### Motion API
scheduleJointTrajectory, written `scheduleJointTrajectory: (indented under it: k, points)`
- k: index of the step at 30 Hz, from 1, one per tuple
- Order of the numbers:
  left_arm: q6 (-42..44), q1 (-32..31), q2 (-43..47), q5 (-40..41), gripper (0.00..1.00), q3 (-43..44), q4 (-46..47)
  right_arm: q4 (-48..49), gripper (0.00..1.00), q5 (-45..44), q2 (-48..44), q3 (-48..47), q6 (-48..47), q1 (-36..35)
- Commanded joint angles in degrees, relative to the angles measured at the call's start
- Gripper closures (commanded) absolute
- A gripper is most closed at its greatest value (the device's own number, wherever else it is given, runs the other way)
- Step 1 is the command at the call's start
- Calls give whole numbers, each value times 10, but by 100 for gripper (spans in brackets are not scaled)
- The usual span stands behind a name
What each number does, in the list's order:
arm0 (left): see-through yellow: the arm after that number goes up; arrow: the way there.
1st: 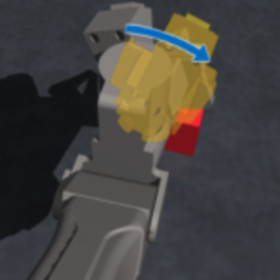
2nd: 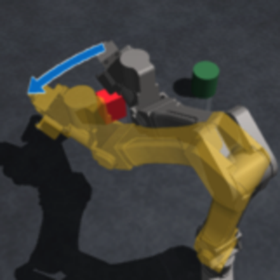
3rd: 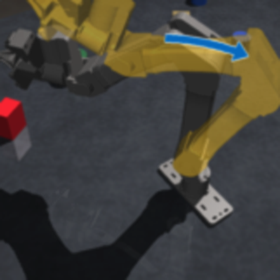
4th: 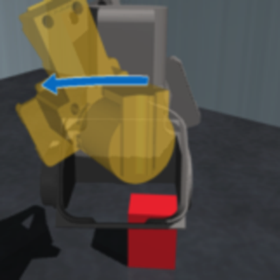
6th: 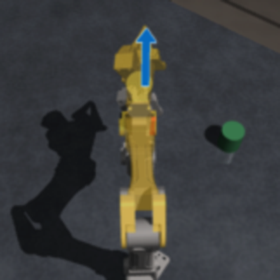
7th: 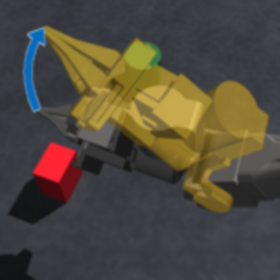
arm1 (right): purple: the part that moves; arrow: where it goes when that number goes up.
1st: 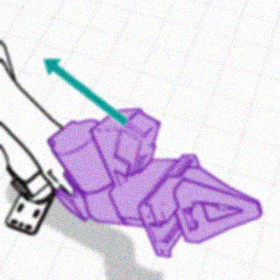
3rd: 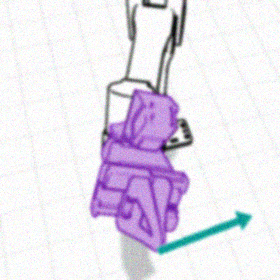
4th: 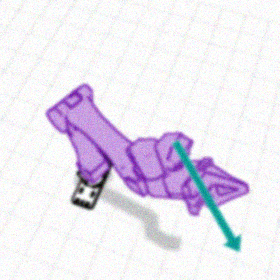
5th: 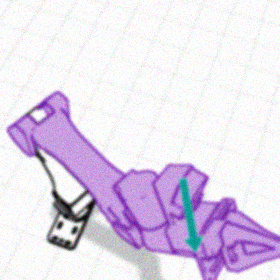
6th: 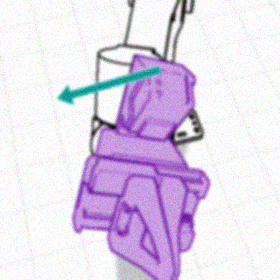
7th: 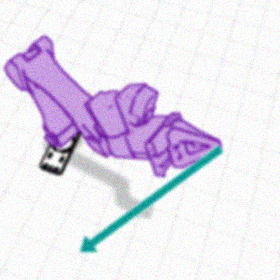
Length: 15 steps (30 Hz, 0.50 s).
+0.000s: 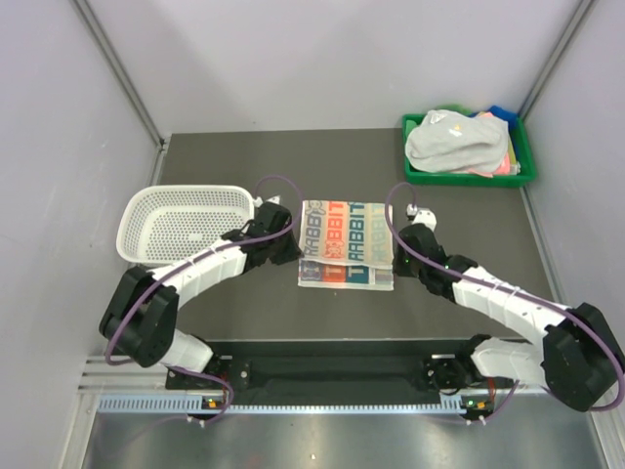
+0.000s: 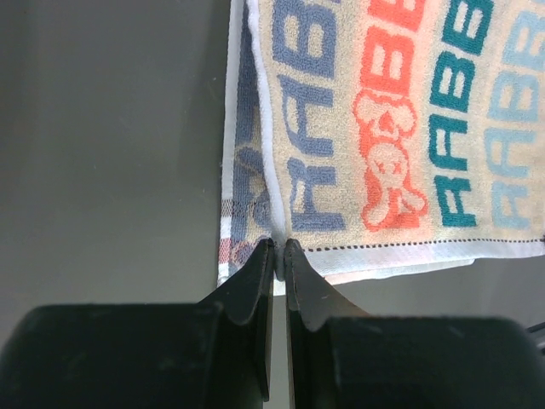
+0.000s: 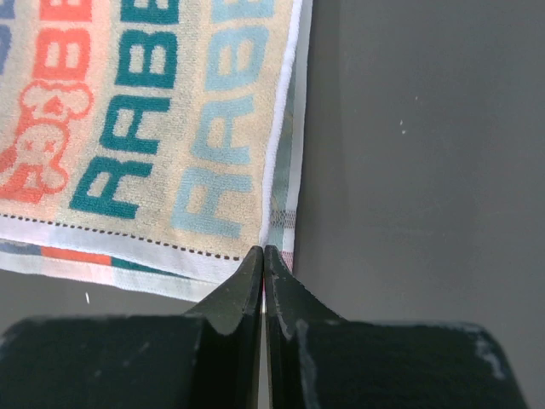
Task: Fold and stack the towels
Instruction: Fold the towel
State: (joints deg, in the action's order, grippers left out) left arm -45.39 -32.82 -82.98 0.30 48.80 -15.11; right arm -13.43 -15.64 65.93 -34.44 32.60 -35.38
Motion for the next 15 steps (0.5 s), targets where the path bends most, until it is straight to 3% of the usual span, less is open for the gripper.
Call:
scheduleJointTrajectory:
  k: [1, 15]
  points:
    - [-7, -4, 26, 15, 100, -15, 1, -2, 100, -22, -22, 9, 13, -18]
    - [-22, -22, 23, 16, 100, -69, 34, 25, 100, -32, -13, 46, 33, -39]
